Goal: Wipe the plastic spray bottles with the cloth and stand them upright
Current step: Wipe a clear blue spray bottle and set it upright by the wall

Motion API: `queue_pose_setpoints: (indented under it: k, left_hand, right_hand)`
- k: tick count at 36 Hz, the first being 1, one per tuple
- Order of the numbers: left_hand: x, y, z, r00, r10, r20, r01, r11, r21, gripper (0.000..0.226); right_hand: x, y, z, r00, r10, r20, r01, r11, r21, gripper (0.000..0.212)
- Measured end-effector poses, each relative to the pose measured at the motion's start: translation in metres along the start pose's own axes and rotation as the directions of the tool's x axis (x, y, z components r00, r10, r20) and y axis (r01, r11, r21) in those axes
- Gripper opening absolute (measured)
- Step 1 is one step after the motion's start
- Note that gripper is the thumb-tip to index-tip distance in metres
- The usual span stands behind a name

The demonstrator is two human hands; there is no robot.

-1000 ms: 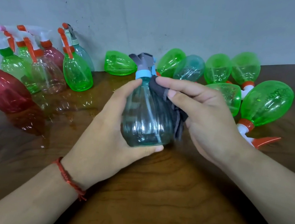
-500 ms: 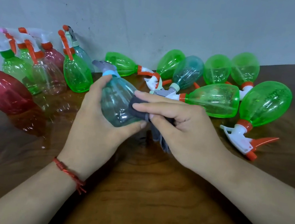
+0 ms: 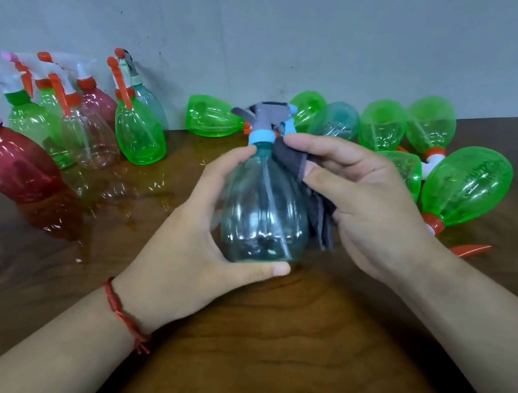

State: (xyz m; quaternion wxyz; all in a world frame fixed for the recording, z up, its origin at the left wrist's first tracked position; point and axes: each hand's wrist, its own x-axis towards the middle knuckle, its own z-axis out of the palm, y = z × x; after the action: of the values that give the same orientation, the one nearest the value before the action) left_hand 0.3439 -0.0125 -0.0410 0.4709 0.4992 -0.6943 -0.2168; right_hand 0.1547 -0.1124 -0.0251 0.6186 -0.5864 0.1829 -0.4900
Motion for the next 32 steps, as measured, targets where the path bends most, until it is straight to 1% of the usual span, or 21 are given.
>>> queue_pose_setpoints:
  k: [2,5,8,11,14,16,19,21,23,26,30,32]
  left_hand:
    - [-0.001,-0.002,0.0,1.0,0.003,0.0,-0.003,1.0,0.011,0.119]
    - [-0.001,-0.004,0.003,1.0,0.012,-0.028,-0.011,1.0,0.028,0.12]
    - [0.0,-0.007,0.003,0.996,0.025,-0.089,-0.02,0.998,0.051,0.12]
    - [0.003,-0.006,0.001,0.975,-0.022,-0.221,0.029,0.999,0.028,0.116]
    - [0.006,-0.008,-0.003,0.937,-0.081,-0.341,0.07,0.997,-0.044,0.111]
    - [0.008,-0.009,-0.006,0.918,-0.112,-0.381,0.098,0.994,-0.054,0.109]
    - [0.008,-0.011,-0.006,0.915,-0.13,-0.382,0.128,0.991,-0.031,0.107]
    - [0.007,-0.014,-0.005,0.924,-0.127,-0.36,0.13,0.991,-0.015,0.109]
    - [0.006,-0.015,-0.005,0.942,-0.115,-0.316,0.119,0.993,-0.008,0.113]
    - [0.004,-0.012,-0.004,0.973,-0.062,-0.221,0.073,0.996,0.043,0.117]
    - [0.001,-0.003,0.003,0.991,-0.038,-0.125,0.037,0.999,-0.008,0.118]
    - [0.0,0.0,0.004,0.996,-0.016,-0.085,0.014,1.0,-0.023,0.118]
  right_hand:
    - [-0.001,0.002,0.0,1.0,-0.025,0.002,0.025,0.999,-0.048,0.032]
    - [-0.003,0.004,0.002,0.999,-0.049,0.023,0.051,0.996,-0.074,0.032]
    - [-0.004,0.006,0.004,0.992,-0.109,0.068,0.119,0.981,-0.154,0.035]
    - [-0.007,0.008,0.006,0.981,-0.147,0.126,0.178,0.943,-0.28,0.039]
    - [-0.011,0.012,0.008,0.969,-0.164,0.185,0.227,0.887,-0.402,0.038]
    - [-0.014,0.015,0.01,0.963,-0.161,0.217,0.248,0.844,-0.476,0.038]
    - [-0.016,0.017,0.011,0.958,-0.179,0.224,0.274,0.803,-0.529,0.039]
    - [-0.015,0.018,0.01,0.961,-0.174,0.214,0.263,0.813,-0.52,0.039]
    - [-0.013,0.017,0.009,0.969,-0.157,0.192,0.232,0.848,-0.476,0.038]
    - [-0.01,0.012,0.008,0.983,-0.115,0.141,0.16,0.917,-0.365,0.038]
    - [-0.004,0.006,0.005,0.995,-0.062,0.074,0.079,0.966,-0.248,0.036]
    - [-0.003,0.005,0.005,0.999,-0.017,0.038,0.021,0.992,-0.123,0.034]
